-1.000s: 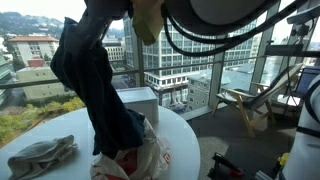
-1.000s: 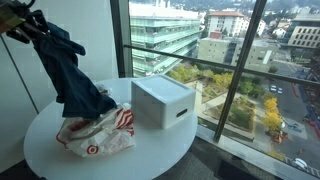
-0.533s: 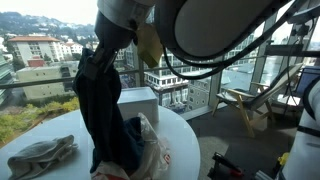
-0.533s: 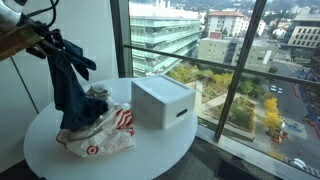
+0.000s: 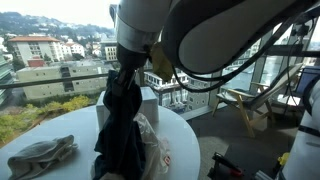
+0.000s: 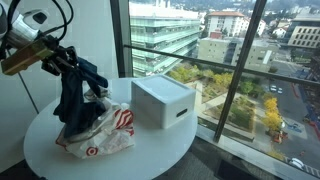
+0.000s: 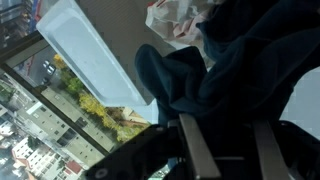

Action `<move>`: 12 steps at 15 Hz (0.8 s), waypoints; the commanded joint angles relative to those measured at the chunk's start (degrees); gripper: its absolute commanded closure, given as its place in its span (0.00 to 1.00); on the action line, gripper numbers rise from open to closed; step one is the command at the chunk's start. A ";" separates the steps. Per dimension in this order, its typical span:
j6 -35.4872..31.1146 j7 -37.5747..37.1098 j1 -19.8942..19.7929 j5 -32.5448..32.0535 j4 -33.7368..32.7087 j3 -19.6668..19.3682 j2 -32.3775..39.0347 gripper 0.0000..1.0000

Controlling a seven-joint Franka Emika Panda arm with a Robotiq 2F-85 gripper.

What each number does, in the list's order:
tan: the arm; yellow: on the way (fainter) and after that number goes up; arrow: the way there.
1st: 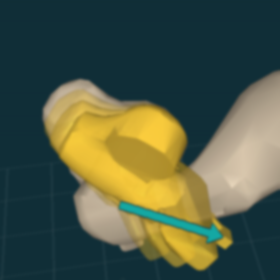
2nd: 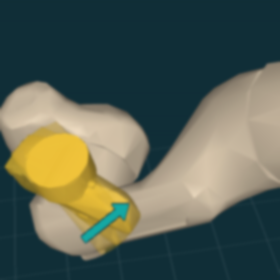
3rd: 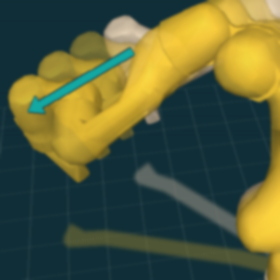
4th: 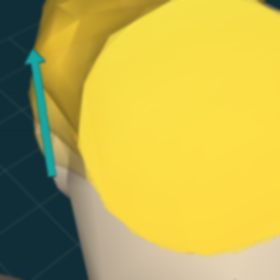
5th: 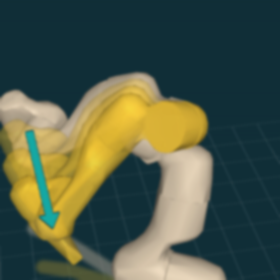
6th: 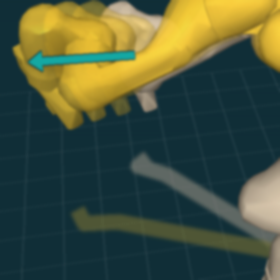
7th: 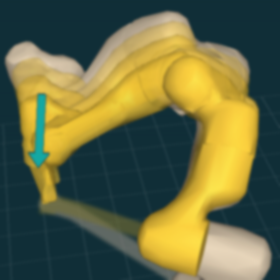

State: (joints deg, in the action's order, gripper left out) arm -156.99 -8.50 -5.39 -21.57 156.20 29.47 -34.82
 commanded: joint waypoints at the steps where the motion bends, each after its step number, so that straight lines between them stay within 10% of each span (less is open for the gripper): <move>1: 3.90 -2.08 -1.83 -4.05 -1.87 0.98 5.43 0.96; 12: -10.36 -1.32 -9.16 -19.91 -4.96 1.60 29.56 0.96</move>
State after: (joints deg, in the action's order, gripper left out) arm -163.99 -9.45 -10.90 -36.86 154.50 30.55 -13.07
